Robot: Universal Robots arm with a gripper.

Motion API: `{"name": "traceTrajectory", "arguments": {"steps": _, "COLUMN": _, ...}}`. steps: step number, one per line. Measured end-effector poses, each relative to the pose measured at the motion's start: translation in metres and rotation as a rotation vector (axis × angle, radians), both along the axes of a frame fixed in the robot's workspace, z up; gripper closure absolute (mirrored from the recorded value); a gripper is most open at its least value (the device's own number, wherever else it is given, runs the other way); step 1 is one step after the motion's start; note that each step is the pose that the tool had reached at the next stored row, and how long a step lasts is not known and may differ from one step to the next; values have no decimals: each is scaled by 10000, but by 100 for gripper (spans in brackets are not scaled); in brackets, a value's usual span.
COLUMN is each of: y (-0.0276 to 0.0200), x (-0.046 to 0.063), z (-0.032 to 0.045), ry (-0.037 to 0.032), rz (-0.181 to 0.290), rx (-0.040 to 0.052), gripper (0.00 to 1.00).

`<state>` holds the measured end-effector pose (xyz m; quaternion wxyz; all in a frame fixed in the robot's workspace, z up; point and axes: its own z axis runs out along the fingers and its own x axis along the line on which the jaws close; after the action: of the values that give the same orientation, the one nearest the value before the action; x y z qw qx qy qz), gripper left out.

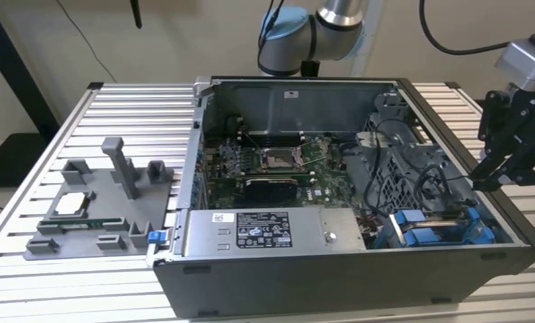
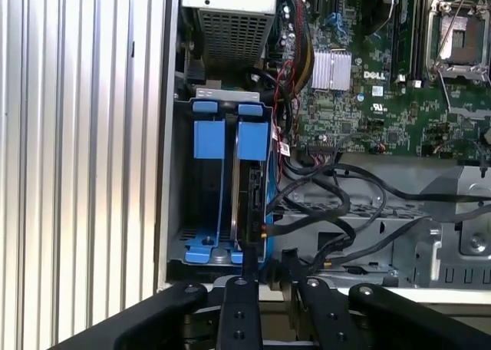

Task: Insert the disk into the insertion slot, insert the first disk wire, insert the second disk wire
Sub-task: 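Insert the second disk wire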

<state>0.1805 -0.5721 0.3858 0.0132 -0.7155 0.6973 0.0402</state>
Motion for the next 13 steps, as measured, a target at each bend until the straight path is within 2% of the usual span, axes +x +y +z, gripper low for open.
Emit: {"name": "traceTrajectory", "arguments": {"steps": 13, "y": -1, "x": 13, "z": -44, "ry": -1, "rz": -1, "rx": 15, "gripper": 0}}
